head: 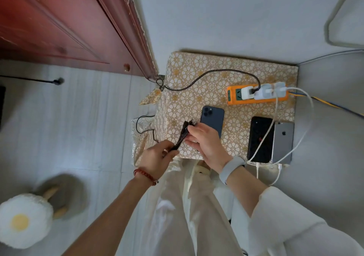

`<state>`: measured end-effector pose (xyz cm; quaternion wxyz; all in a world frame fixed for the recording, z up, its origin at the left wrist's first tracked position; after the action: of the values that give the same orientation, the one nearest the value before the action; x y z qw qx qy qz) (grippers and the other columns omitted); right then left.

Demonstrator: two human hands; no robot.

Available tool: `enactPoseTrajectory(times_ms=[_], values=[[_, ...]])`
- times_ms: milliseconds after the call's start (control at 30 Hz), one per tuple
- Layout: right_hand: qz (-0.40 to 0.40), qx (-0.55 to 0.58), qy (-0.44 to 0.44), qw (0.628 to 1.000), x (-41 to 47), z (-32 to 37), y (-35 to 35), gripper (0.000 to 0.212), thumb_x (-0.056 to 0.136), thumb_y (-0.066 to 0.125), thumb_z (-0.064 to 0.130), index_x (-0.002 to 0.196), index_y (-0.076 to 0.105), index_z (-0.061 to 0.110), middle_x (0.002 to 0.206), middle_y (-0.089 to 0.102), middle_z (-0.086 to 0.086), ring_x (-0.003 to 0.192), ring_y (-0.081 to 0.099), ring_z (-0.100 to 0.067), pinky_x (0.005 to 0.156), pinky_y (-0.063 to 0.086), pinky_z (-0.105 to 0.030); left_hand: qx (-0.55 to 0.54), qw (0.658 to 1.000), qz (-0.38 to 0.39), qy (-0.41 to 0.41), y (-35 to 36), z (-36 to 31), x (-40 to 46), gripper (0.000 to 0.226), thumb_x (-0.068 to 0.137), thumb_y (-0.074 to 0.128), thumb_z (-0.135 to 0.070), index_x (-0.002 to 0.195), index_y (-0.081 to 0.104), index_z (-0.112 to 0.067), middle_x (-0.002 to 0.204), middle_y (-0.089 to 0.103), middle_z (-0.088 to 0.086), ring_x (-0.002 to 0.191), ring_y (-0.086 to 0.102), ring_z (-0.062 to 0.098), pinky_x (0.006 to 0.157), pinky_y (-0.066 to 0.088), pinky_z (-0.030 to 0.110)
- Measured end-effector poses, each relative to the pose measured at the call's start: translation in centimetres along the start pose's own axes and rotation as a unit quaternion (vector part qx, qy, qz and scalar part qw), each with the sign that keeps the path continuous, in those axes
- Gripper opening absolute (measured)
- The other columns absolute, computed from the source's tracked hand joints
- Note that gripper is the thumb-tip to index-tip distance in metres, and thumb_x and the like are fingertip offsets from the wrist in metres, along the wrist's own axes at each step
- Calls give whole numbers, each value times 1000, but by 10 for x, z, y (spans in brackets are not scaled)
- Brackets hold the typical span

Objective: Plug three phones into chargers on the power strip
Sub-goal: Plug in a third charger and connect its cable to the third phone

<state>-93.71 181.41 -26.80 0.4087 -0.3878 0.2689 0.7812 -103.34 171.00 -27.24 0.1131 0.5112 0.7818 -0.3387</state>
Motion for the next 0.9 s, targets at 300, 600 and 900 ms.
enactPoseTrajectory(times_ms=[300, 600, 900], values=[[20, -64, -83, 994, -35, 0, -15, 7, 87, 59, 15, 90, 58, 8, 81, 61, -5, 67, 62, -9, 61, 56, -19, -210, 966, 54, -143, 27, 5, -44, 21, 82, 63, -6, 66, 61, -19, 54, 69, -5, 59, 69, 17, 54, 50, 24], [29, -181, 49, 982, -72, -96, -63, 7, 85, 60, 8, 79, 58, 7, 71, 60, -9, 57, 58, -14, 58, 51, -26, -255, 893, 158, -337, 124, 23, -145, 14, 89, 54, -10, 76, 52, -3, 61, 65, 7, 50, 65, 10, 44, 45, 19], [-101, -138, 30, 985, -60, -105, -127, 7, 92, 46, 12, 86, 44, 10, 68, 50, -4, 48, 55, -16, 63, 51, -33, -19, 949, 68, -306, 116, 38, -80, 31, 87, 53, -19, 113, 59, -3, 118, 60, 18, 96, 54, 22, 89, 44, 34]])
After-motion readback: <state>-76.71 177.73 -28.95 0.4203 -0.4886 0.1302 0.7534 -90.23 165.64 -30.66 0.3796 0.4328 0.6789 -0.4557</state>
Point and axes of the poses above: each hand's wrist, its own x-axis towards the middle knuckle, its own y-axis out of the palm, z = x × y, the point moved 10 cm from there along x, towards the middle knuckle
